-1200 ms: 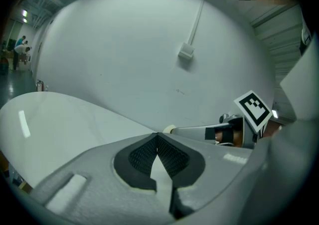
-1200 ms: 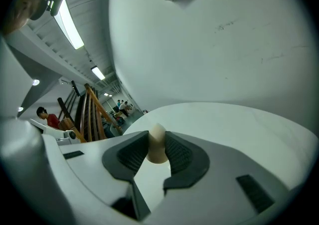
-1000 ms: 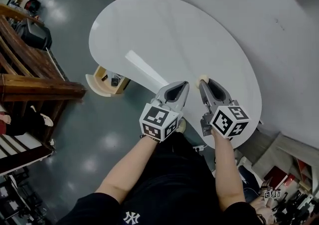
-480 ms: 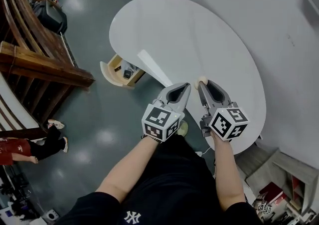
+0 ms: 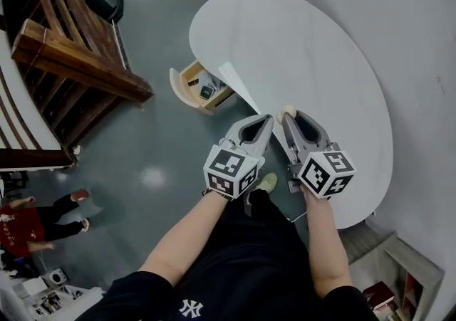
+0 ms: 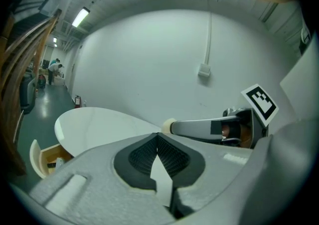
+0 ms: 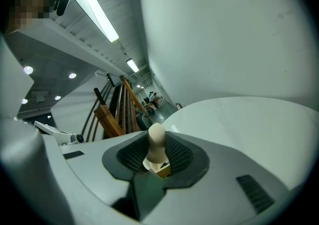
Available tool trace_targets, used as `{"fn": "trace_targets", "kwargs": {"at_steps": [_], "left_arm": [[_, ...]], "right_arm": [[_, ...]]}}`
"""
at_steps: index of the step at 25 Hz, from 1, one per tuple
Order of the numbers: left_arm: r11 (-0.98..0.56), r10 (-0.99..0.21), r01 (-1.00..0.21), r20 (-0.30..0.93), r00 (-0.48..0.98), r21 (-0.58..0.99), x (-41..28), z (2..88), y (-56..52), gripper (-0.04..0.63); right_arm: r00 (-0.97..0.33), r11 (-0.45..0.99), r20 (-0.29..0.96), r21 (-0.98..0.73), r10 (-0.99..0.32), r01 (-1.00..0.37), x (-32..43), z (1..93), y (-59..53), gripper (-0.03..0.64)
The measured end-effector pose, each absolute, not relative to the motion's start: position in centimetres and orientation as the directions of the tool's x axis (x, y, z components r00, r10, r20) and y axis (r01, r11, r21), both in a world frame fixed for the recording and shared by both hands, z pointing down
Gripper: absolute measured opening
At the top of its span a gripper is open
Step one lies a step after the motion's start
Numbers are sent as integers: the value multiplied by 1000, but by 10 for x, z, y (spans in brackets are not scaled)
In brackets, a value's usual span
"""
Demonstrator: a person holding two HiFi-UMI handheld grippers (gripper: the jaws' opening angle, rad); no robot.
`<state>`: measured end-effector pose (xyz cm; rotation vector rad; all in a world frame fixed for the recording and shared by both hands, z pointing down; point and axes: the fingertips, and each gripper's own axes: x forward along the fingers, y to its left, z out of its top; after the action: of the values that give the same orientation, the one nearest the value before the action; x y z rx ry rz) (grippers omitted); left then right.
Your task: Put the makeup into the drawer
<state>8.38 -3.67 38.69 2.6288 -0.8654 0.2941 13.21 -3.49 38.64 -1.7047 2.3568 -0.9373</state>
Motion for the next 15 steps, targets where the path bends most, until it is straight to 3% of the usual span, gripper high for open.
{"fn": "trace_targets", "kwargs": {"at_steps": [15], "left_arm": [[-638, -642, -718, 323, 695, 279, -30, 410, -92, 10]], "right_arm": [[-497, 299, 313, -510, -809, -807, 14, 411, -92, 114]]}}
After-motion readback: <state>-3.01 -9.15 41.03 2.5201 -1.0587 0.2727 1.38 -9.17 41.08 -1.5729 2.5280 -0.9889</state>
